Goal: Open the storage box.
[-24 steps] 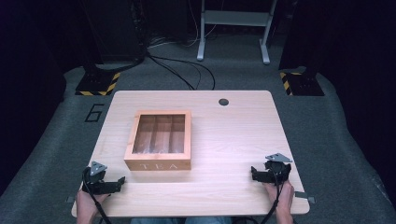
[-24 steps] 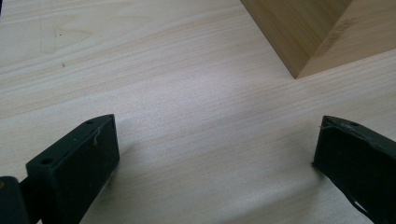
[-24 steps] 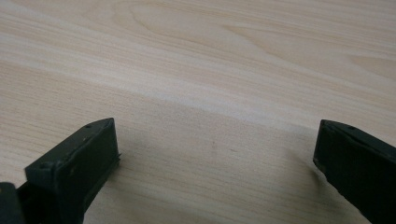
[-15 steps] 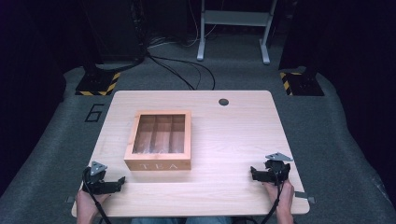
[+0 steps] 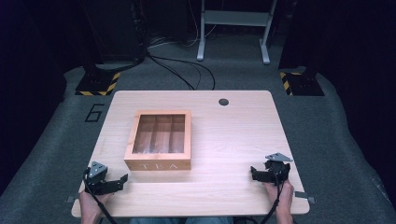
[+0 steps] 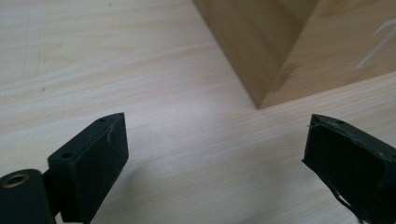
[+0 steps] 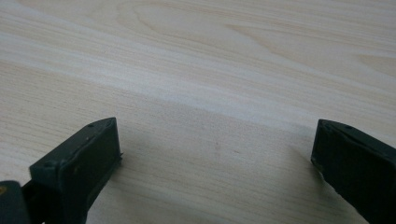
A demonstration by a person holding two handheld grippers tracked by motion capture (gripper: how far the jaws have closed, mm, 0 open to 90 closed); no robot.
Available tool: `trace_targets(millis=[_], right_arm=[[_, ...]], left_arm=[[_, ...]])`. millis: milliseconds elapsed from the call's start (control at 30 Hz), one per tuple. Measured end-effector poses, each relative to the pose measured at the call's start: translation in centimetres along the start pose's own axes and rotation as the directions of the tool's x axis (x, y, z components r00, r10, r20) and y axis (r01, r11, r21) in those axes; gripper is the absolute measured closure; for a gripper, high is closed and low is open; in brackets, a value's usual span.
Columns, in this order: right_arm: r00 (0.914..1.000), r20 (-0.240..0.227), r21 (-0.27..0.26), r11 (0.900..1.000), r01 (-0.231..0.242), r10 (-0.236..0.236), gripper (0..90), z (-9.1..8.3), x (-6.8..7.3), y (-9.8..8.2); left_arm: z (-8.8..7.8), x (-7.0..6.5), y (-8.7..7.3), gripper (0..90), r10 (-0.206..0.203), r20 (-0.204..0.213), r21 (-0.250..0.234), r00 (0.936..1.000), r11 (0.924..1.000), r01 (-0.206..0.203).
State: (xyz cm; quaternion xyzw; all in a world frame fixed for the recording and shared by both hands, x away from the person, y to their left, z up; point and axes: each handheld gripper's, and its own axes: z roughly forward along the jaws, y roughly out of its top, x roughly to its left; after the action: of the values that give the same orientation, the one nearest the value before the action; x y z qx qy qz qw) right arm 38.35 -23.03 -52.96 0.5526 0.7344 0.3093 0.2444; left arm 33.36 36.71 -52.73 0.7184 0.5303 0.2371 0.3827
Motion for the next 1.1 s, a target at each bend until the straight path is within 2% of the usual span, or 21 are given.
trace_targets(millis=[33,67,133,167,200,267,300,333,400,633,800,833,967,1100], right_arm=[[1.0,0.0,0.0,1.0,0.0,0.0,0.9,0.0,0.0,0.0],[1.0,0.0,-0.001,1.0,0.002,-0.002,1.1,0.0,0.0,0.0],[1.0,-0.003,-0.002,1.0,0.007,-0.007,2.3,0.0,-0.1,0.0],[1.0,-0.004,-0.004,1.0,0.005,-0.005,3.0,0.0,-0.1,0.0],[1.0,-0.004,-0.004,1.0,0.003,-0.003,3.2,-0.1,-0.1,0.0],[1.0,-0.004,-0.005,1.0,0.004,-0.004,3.4,-0.1,-0.1,0.0],[1.0,-0.007,-0.008,1.0,0.0,0.0,4.1,-0.1,-0.2,0.0],[1.0,-0.003,-0.01,1.0,-0.005,0.005,4.3,0.0,-0.1,-0.1],[1.0,-0.007,-0.009,1.0,-0.004,0.004,4.6,-0.1,-0.2,-0.1],[1.0,-0.006,-0.011,1.0,-0.002,0.002,5.0,-0.1,-0.1,-0.1],[1.0,-0.002,-0.012,1.0,-0.004,0.004,5.5,-0.1,-0.1,-0.1],[1.0,-0.004,-0.005,1.0,-0.006,0.006,5.6,-0.2,-0.1,0.0],[1.0,0.0,-0.012,1.0,-0.002,0.002,5.7,-0.2,-0.1,-0.1],[1.0,0.0,-0.018,1.0,0.0,0.0,5.8,-0.1,0.0,-0.1]], left_arm=[[0.0,0.0,0.0,8.3,0.0,0.0,0.0,1.0,1.0,0.0],[-0.1,-0.1,0.1,8.3,-0.008,0.026,-0.027,0.9996,0.9996,0.009],[-0.2,-0.3,0.2,12.8,-0.017,0.044,-0.066,0.9989,0.9976,0.02],[-0.3,-0.5,0.4,15.6,-0.026,0.068,-0.112,0.9973,0.9932,0.034],[-0.4,-0.6,0.5,16.9,-0.025,0.077,-0.132,0.9967,0.9906,0.035],[-0.5,-0.7,0.6,19.1,-0.024,0.081,-0.146,0.9964,0.9886,0.036],[-0.5,-0.7,0.8,23.5,-0.022,0.089,-0.155,0.9958,0.9873,0.036],[-0.5,-0.7,1.0,25.2,-0.023,0.103,-0.179,0.9944,0.983,0.042],[-0.5,-0.8,1.2,27.8,-0.021,0.124,-0.196,0.992,0.9795,0.045],[-0.4,-1.1,1.9,38.0,0.016,0.164,-0.217,0.9863,0.976,0.02],[-0.1,-1.2,2.1,45.5,0.017,0.19,-0.221,0.9816,0.975,0.026],[-0.1,-1.2,2.1,46.6,0.021,0.192,-0.214,0.9811,0.9766,0.021],[0.0,-1.3,2.0,51.9,0.019,0.198,-0.22,0.98,0.9752,0.025],[0.1,-1.2,1.9,53.8,0.035,0.2,-0.231,0.9791,0.9729,0.013]])
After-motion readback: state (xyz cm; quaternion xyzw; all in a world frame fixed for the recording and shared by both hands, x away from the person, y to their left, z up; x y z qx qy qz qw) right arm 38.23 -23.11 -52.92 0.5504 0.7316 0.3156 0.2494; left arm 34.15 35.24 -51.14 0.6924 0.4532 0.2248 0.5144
